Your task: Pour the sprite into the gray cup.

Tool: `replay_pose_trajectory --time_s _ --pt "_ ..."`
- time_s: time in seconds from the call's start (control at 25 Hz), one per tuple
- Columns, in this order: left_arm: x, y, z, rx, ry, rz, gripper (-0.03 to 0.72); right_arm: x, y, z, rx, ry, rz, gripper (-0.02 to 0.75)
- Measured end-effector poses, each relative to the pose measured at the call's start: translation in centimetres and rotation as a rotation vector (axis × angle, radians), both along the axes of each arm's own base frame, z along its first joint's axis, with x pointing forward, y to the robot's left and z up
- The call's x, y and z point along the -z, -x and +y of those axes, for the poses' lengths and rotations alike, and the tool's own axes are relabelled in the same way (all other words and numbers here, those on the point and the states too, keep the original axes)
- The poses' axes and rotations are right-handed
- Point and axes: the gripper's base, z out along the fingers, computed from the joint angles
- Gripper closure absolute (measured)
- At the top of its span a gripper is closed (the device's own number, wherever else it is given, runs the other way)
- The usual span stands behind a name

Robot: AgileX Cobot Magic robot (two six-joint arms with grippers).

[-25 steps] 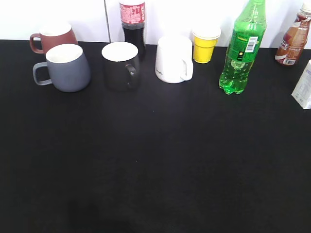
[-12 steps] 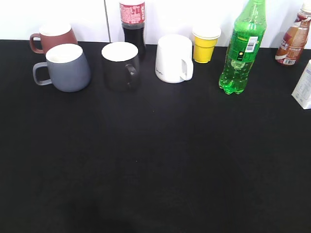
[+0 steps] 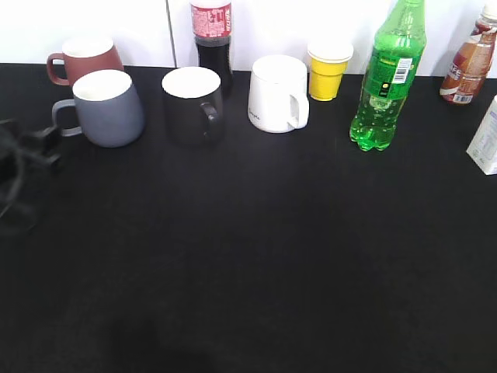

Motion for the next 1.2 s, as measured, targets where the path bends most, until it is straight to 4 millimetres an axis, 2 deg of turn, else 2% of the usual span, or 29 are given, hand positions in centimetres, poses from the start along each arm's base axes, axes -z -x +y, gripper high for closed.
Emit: replay_pose_trajectory --time_s 0.12,0.24,0.36,0.4,0.48,0.6,0.68,0.72,0.88,1.0,1.04,1.12,1.16,1.2 --pt "1.3 -3.2 -0.1 -0.034 0.013 0.0 0.265 0.0 0.0 0.0 0.0 0.001 0.0 0.153" --pt "2.0 -5.5 -0.3 -0.046 0.02 -0.015 0.356 0.0 0.0 0.0 0.0 -0.001 0.0 0.153" --pt "2.6 -7.9 -0.5 -0.055 0.026 -0.032 0.391 0.0 0.0 0.0 -0.001 -0.002 0.0 0.153" --pt "2.8 -8.6 -0.5 -0.055 0.026 -0.036 0.433 0.0 0.0 0.0 -0.001 -0.002 0.0 0.153" --pt "3.3 -9.1 -0.6 -0.055 0.023 -0.031 0.616 0.0 0.0 0.0 -0.001 -0.002 0.0 0.153" --pt "3.4 -9.1 -0.5 -0.057 0.023 -0.04 0.616 0.0 0.0 0.0 -0.002 -0.002 0.0 0.153" --pt "3.2 -7.9 -0.4 -0.055 0.02 -0.032 0.617 0.0 0.0 0.0 -0.002 -0.002 0.0 0.153" --pt "2.3 -6.8 -0.3 -0.054 0.017 -0.036 0.621 0.0 0.0 0.0 -0.002 -0.002 0.0 0.153" --pt "-3.2 -0.6 0.1 -0.022 0.013 -0.114 0.627 0.0 0.0 0.0 -0.002 -0.002 0.0 0.153" --pt "-5.6 3.5 0.1 0.037 -0.013 -0.128 0.627 0.0 0.0 0.1 -0.006 -0.008 0.0 0.153" --pt "-5.9 4.3 0.1 0.044 -0.002 -0.131 0.627 -0.3 0.0 0.1 -0.007 -0.01 -0.018 0.153" --pt "-6.0 4.8 0.1 0.053 0.008 -0.117 0.627 -2.7 -0.8 0.1 -0.004 -0.011 -0.244 0.153" --pt "-5.9 4.9 -0.1 0.073 -0.004 -0.112 0.627 -3.5 -2.2 0.0 0.003 -0.001 -0.356 0.153" --pt "-5.9 4.9 -0.3 0.094 -0.015 -0.111 0.627 -3.4 -3.9 -0.1 0.008 0.005 -0.41 0.153"
